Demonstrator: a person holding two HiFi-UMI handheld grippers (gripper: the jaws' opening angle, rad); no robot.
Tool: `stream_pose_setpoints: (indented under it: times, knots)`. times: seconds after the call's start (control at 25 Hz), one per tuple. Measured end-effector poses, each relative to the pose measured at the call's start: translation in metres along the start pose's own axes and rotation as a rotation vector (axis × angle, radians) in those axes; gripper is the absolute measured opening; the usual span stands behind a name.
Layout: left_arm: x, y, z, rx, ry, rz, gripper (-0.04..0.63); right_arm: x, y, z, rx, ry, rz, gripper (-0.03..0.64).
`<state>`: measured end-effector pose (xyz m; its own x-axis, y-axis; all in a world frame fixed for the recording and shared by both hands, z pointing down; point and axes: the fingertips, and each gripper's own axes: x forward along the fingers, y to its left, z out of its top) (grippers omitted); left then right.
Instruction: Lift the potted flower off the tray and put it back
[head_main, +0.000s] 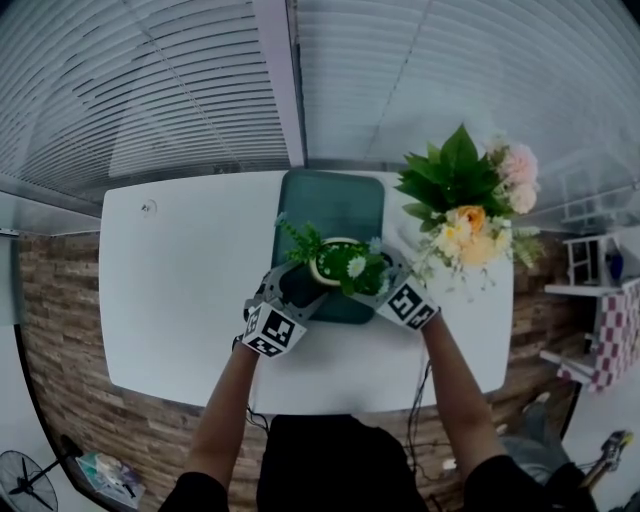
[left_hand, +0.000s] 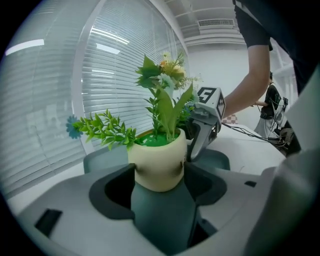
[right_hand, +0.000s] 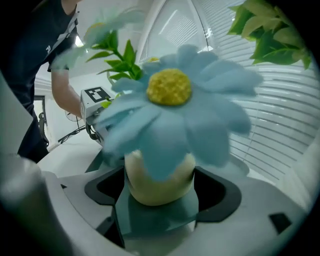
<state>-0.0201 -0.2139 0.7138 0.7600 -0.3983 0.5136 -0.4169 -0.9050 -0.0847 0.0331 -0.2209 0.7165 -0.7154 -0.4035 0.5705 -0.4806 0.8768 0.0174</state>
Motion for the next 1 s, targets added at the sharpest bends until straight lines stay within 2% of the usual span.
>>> stream_pose_setpoints:
  times: [0.36,0.68,1.0]
  knots:
    - [0.0023,0.0019,-0.002,-0.004,0.033,0.024,0.285,0.0063,-0.0015,-0.0042,0.026,-0.034,-0.038,0.397]
    - [0.0037,0.0025,-0.003,-0.007,0.038,0.03,0.285,0.0066,-0.0026,-0.0042,0.034,-0.003,-0.042,0.397]
    - [-0.0018,0.0014,-0.0008,-0.027,0.006,0.023,0.285,0.0023,0.0015,0.001,0.023,0.012,-0.073,0.397]
